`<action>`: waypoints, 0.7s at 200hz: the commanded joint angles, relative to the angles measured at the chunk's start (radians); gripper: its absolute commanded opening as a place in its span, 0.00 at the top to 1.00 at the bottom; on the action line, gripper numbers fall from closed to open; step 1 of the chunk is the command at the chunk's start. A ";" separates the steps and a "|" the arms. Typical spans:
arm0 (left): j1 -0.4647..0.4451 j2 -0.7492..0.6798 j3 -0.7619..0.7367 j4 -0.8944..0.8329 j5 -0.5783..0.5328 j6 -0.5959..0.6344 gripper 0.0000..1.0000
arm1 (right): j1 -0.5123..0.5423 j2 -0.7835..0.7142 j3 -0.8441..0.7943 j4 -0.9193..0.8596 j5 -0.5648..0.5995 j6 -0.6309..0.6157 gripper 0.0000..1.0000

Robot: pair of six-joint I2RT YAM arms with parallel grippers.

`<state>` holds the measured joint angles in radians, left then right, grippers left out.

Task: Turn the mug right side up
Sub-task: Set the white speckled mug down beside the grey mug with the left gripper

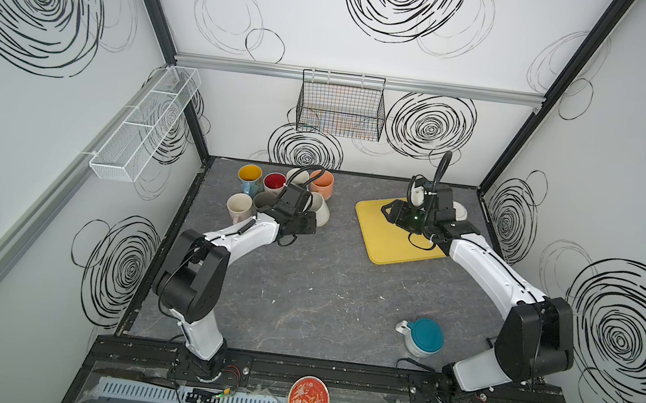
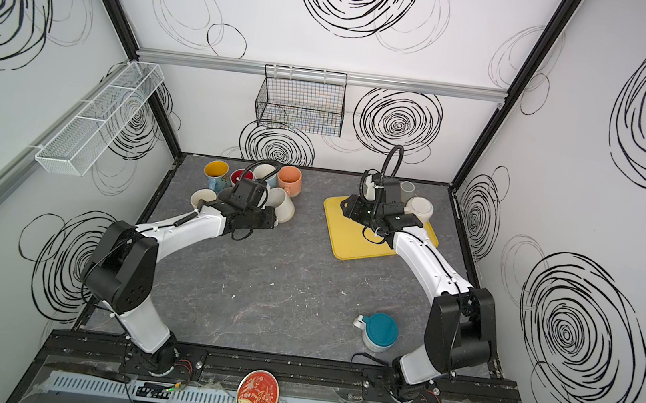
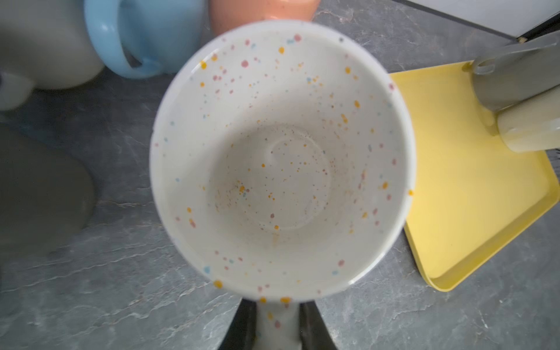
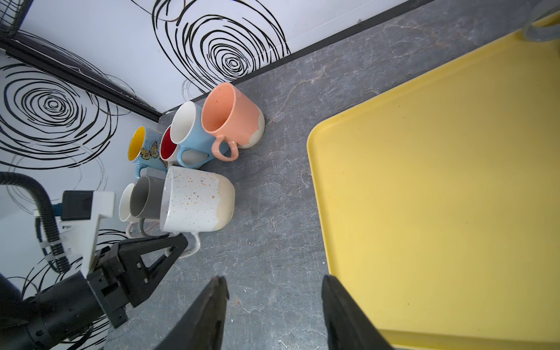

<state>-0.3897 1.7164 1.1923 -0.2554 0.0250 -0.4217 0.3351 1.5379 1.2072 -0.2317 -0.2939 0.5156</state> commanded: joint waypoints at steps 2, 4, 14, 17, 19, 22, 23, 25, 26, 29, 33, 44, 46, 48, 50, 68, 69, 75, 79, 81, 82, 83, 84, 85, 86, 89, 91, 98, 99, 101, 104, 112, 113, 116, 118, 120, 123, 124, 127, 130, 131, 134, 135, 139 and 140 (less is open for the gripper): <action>0.009 -0.025 0.076 -0.045 -0.116 0.115 1.00 | -0.008 -0.009 0.000 -0.007 -0.004 -0.017 0.45; 0.009 -0.025 0.076 -0.048 -0.119 0.117 1.00 | -0.009 -0.009 0.000 -0.007 -0.006 -0.017 0.45; 0.009 -0.020 0.081 -0.062 -0.138 0.123 1.00 | -0.012 -0.003 0.002 -0.006 -0.007 -0.017 0.45; 0.010 -0.018 0.082 -0.067 -0.143 0.126 1.00 | -0.013 -0.002 0.002 -0.006 -0.007 -0.017 0.45; 0.011 -0.017 0.082 -0.069 -0.149 0.128 1.00 | -0.013 -0.001 0.001 -0.006 -0.007 -0.017 0.45; 0.011 -0.014 0.084 -0.073 -0.154 0.128 1.00 | -0.014 0.002 0.002 -0.005 -0.008 -0.017 0.45; 0.011 -0.013 0.084 -0.075 -0.156 0.129 1.00 | -0.015 0.001 0.003 -0.005 -0.008 -0.017 0.45; 0.012 -0.012 0.085 -0.079 -0.161 0.130 1.00 | -0.015 0.003 0.003 -0.004 -0.009 -0.018 0.45; 0.012 -0.010 0.085 -0.080 -0.163 0.131 1.00 | -0.015 0.003 0.004 -0.004 -0.009 -0.017 0.45; 0.012 -0.007 0.088 -0.084 -0.170 0.133 1.00 | -0.016 0.005 0.005 -0.004 -0.009 -0.018 0.45; 0.012 -0.003 0.089 -0.090 -0.178 0.134 1.00 | -0.016 0.007 0.006 -0.004 -0.012 -0.019 0.45; 0.014 0.009 0.094 -0.100 -0.199 0.138 1.00 | -0.018 0.012 0.011 -0.005 -0.014 -0.020 0.45; 0.015 0.012 0.095 -0.100 -0.203 0.139 1.00 | -0.019 0.013 0.010 -0.005 -0.014 -0.021 0.45; 0.015 0.014 0.095 -0.101 -0.207 0.139 1.00 | -0.019 0.015 0.012 -0.006 -0.014 -0.022 0.45; 0.016 0.016 0.097 -0.103 -0.209 0.141 1.00 | -0.019 0.016 0.012 -0.007 -0.015 -0.022 0.45; 0.021 0.036 0.108 -0.110 -0.226 0.146 1.00 | -0.023 0.022 0.018 -0.012 -0.014 -0.027 0.45; 0.021 0.037 0.108 -0.110 -0.226 0.147 1.00 | -0.022 0.022 0.018 -0.012 -0.014 -0.027 0.45; 0.024 0.044 0.111 -0.108 -0.227 0.148 1.00 | -0.025 0.023 0.018 -0.013 -0.013 -0.028 0.45; 0.024 0.048 0.113 -0.108 -0.229 0.148 1.00 | -0.025 0.024 0.018 -0.014 -0.014 -0.029 0.45; 0.024 0.050 0.114 -0.107 -0.229 0.148 1.00 | -0.026 0.025 0.018 -0.014 -0.014 -0.029 0.45; 0.025 0.051 0.114 -0.107 -0.230 0.149 1.00 | -0.026 0.026 0.018 -0.013 -0.014 -0.029 0.45; 0.025 0.052 0.115 -0.107 -0.230 0.149 1.00 | -0.027 0.026 0.018 -0.013 -0.014 -0.029 0.45; 0.025 0.054 0.117 -0.107 -0.231 0.150 1.00 | -0.027 0.027 0.018 -0.013 -0.013 -0.029 0.45; 0.025 0.055 0.117 -0.107 -0.232 0.151 1.00 | -0.027 0.027 0.018 -0.013 -0.014 -0.029 0.45; 0.025 0.056 0.117 -0.107 -0.233 0.151 1.00 | -0.028 0.027 0.018 -0.014 -0.014 -0.029 0.45; 0.026 0.059 0.119 -0.107 -0.236 0.152 1.00 | -0.029 0.026 0.018 -0.015 -0.015 -0.031 0.45; 0.025 0.062 0.121 -0.108 -0.239 0.153 1.00 | -0.031 0.027 0.018 -0.015 -0.014 -0.031 0.45; 0.025 0.070 0.129 -0.113 -0.252 0.155 1.00 | -0.033 0.029 0.020 -0.017 -0.014 -0.032 0.45; 0.026 0.071 0.130 -0.113 -0.253 0.155 1.00 | -0.033 0.028 0.020 -0.018 -0.014 -0.032 0.45; 0.025 0.074 0.132 -0.114 -0.255 0.157 1.00 | -0.034 0.028 0.020 -0.019 -0.013 -0.032 0.45; 0.026 0.078 0.136 -0.117 -0.259 0.158 1.00 | -0.035 0.030 0.021 -0.020 -0.014 -0.033 0.45; 0.025 0.087 0.143 -0.117 -0.270 0.163 1.00 | -0.040 0.032 0.023 -0.024 -0.013 -0.035 0.45; 0.025 0.088 0.144 -0.117 -0.272 0.163 1.00 | -0.040 0.033 0.024 -0.025 -0.013 -0.035 0.45; 0.025 0.091 0.146 -0.117 -0.276 0.165 1.00 | -0.042 0.035 0.024 -0.027 -0.011 -0.035 0.45; 0.025 0.093 0.148 -0.116 -0.278 0.165 1.00 | -0.043 0.035 0.025 -0.028 -0.011 -0.037 0.45; 0.025 0.095 0.149 -0.115 -0.282 0.167 1.00 | -0.043 0.036 0.026 -0.029 -0.010 -0.038 0.45; 0.025 0.099 0.153 -0.115 -0.286 0.171 1.00 | -0.045 0.037 0.027 -0.030 -0.008 -0.040 0.45; 0.025 0.100 0.153 -0.115 -0.288 0.171 1.00 | -0.045 0.037 0.028 -0.031 -0.008 -0.041 0.45; 0.024 0.103 0.155 -0.116 -0.293 0.173 1.00 | -0.047 0.040 0.030 -0.034 -0.007 -0.043 0.45; 0.024 0.106 0.158 -0.116 -0.297 0.175 1.00 | -0.048 0.040 0.032 -0.037 -0.005 -0.046 0.45; 0.024 0.108 0.158 -0.116 -0.299 0.176 1.00 | -0.049 0.041 0.033 -0.039 -0.004 -0.048 0.45; 0.024 0.112 0.162 -0.116 -0.304 0.178 1.00 | -0.051 0.044 0.036 -0.042 -0.002 -0.049 0.45; 0.024 0.113 0.163 -0.117 -0.305 0.178 1.00 | -0.052 0.045 0.037 -0.043 0.000 -0.050 0.45; 0.025 0.119 0.166 -0.118 -0.312 0.179 1.00 | -0.054 0.049 0.042 -0.052 0.005 -0.053 0.45; 0.025 0.120 0.167 -0.118 -0.313 0.180 1.00 | -0.056 0.050 0.044 -0.053 0.006 -0.054 0.45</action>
<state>-0.3717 1.8259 1.2877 -0.4500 -0.2073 -0.2752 0.2951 1.5650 1.2106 -0.2375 -0.3012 0.4900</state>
